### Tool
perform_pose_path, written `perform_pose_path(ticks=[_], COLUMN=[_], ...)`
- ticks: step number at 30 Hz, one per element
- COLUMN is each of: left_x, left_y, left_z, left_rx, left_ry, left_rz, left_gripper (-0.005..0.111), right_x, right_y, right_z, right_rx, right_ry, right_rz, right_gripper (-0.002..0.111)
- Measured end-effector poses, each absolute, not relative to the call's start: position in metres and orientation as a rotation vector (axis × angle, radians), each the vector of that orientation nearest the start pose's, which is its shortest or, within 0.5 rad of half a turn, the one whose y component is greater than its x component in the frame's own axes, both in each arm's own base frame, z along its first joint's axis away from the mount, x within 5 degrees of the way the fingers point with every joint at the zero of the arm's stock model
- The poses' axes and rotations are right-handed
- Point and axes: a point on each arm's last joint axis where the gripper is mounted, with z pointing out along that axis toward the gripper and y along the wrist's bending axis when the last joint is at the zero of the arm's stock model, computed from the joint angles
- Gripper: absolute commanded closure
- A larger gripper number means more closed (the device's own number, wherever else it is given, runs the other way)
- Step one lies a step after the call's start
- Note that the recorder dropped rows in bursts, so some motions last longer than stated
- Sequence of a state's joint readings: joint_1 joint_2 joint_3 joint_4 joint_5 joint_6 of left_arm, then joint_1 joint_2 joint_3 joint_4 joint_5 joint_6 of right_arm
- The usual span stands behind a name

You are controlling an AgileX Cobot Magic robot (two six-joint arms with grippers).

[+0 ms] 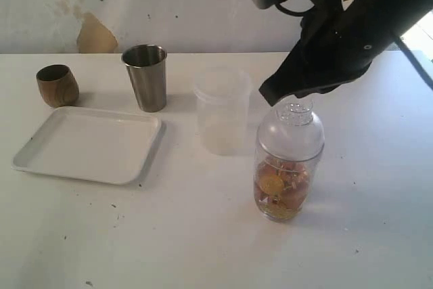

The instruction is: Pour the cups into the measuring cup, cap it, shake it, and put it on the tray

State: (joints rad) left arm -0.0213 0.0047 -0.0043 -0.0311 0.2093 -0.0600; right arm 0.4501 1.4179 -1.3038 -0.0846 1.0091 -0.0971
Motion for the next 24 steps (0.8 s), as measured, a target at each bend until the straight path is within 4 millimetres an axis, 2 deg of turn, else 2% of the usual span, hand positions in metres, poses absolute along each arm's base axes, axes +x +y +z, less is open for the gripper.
perform_pose_path(ticks=[5,16,24], left_x=[0.056,0.056,0.056], left_y=[-0.002,-0.002,-0.002], left_z=[0.195,0.195,0.195], left_rx=[-0.054,-0.054,-0.054], left_ry=[1.693,1.693,1.693], left_rz=[-0.089,-0.089,-0.089], left_gripper=[0.107,0.107,0.107], right_x=[0.266,0.278,0.278], right_y=[0.121,0.127,0.127], right_z=[0.345,0.323,0.322], right_rx=[-0.737,-0.762,-0.765], right_ry=[2.504,2.581,2.591], right_rz=[0.015,-0.003,-0.005], right_gripper=[0.108,0.108,0.108])
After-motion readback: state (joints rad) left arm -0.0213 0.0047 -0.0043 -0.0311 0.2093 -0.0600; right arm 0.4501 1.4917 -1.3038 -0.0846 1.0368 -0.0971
